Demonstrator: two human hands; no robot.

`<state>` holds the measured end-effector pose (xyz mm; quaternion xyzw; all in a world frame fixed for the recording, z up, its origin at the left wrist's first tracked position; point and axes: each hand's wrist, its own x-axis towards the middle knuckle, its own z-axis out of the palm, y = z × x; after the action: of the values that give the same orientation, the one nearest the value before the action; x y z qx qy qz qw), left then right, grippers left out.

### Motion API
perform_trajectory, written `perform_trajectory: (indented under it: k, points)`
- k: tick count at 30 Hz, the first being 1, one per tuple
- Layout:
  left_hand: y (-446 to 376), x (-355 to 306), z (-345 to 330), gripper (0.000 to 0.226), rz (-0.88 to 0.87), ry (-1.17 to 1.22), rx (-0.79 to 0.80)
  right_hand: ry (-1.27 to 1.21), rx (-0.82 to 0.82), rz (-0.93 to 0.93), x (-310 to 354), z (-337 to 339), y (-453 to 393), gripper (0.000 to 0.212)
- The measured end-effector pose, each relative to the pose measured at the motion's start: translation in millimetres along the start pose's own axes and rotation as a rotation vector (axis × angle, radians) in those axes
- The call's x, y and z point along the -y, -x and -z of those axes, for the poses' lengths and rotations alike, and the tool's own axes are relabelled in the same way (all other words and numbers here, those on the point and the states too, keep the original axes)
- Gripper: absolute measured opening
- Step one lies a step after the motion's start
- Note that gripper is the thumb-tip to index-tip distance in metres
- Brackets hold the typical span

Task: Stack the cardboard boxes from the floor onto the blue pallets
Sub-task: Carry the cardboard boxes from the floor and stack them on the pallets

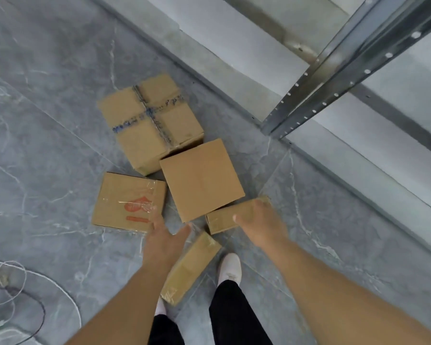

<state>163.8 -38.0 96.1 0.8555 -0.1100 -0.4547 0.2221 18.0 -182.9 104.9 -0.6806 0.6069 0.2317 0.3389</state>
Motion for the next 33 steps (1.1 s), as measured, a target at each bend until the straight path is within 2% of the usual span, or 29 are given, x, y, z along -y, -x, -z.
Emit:
perform_trajectory:
  k: [7, 12, 14, 17, 20, 26, 29, 33]
  points:
    - [-126, 32, -66, 0.094, 0.071, 0.050, -0.006, 0.114, -0.021, 0.039, -13, -52, -146, 0.090]
    - [-188, 55, -97, 0.092, 0.149, 0.118, -0.012, 0.031, -0.017, 0.022, -16, -76, -219, 0.099]
    - [-205, 62, -108, 0.093, 0.188, 0.203, 0.009, -0.033, 0.008, -0.007, -19, -86, -237, 0.095]
    - [-217, 73, -120, 0.088, 0.229, 0.268, 0.021, -0.209, 0.070, -0.019, -24, -99, -251, 0.065]
    - [-218, 78, -121, 0.079, 0.235, 0.329, -0.006, -0.308, 0.077, 0.013, -24, -100, -248, 0.046]
    - [-171, 60, -77, 0.068, 0.235, 0.398, 0.022, -0.367, 0.102, 0.076, -7, -61, -197, 0.040]
    - [-128, 37, -44, 0.062, 0.226, 0.400, 0.035, -0.404, 0.123, 0.070, -1, -31, -152, 0.047]
    - [-61, -3, -2, 0.048, 0.187, 0.343, 0.051, -0.431, 0.072, 0.057, 0, 11, -76, 0.063]
